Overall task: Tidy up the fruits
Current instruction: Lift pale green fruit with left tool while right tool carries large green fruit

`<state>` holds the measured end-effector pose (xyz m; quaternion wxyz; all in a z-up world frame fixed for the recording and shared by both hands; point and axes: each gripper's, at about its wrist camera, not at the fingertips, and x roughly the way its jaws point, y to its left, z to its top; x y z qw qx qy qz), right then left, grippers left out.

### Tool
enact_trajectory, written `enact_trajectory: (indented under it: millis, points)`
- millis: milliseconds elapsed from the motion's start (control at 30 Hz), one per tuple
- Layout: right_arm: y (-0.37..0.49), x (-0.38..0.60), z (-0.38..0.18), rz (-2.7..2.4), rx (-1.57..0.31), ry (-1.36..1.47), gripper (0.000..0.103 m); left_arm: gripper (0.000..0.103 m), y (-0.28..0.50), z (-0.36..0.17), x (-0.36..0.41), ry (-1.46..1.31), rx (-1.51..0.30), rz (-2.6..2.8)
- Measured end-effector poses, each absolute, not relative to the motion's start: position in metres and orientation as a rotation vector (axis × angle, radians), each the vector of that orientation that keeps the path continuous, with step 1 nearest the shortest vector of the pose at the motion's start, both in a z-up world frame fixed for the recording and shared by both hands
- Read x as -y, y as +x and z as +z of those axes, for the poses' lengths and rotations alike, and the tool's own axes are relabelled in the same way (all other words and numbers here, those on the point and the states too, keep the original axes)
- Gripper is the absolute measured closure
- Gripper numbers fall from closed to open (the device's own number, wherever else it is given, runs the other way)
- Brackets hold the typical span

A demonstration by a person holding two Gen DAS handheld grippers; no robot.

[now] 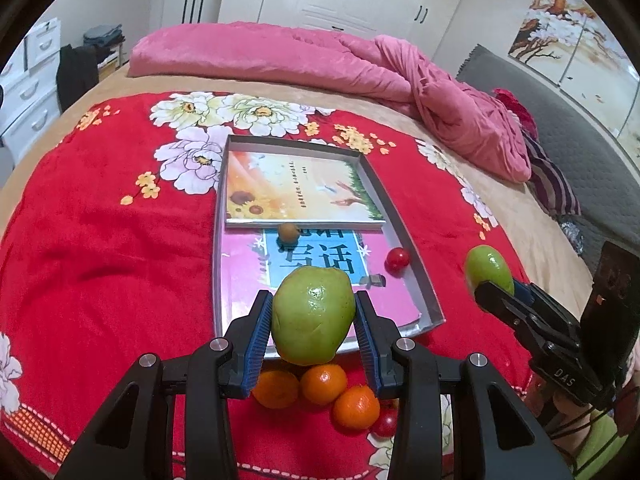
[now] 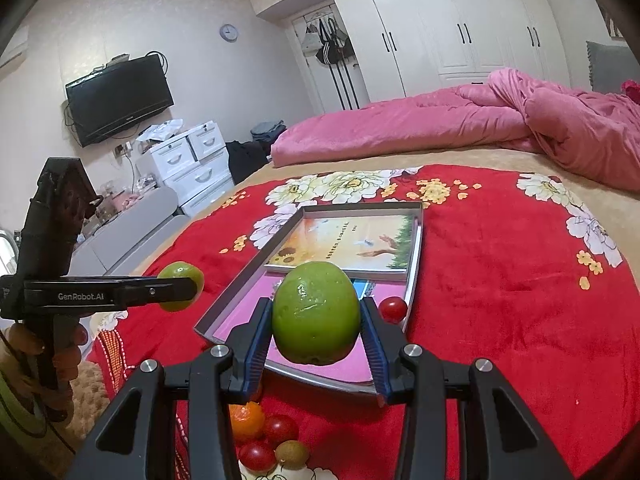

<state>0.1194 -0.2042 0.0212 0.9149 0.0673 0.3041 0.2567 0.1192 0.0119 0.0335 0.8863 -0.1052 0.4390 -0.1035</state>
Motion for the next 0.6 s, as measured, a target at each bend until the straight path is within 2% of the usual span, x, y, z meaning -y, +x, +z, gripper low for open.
enact_trajectory:
  millis: [600]
  points:
    - [0.135, 0.194, 0.01, 0.51, -0.651, 0.099, 0.059, 0.061, 0.145, 0.007, -0.012, -0.231, -0.933, -0.188]
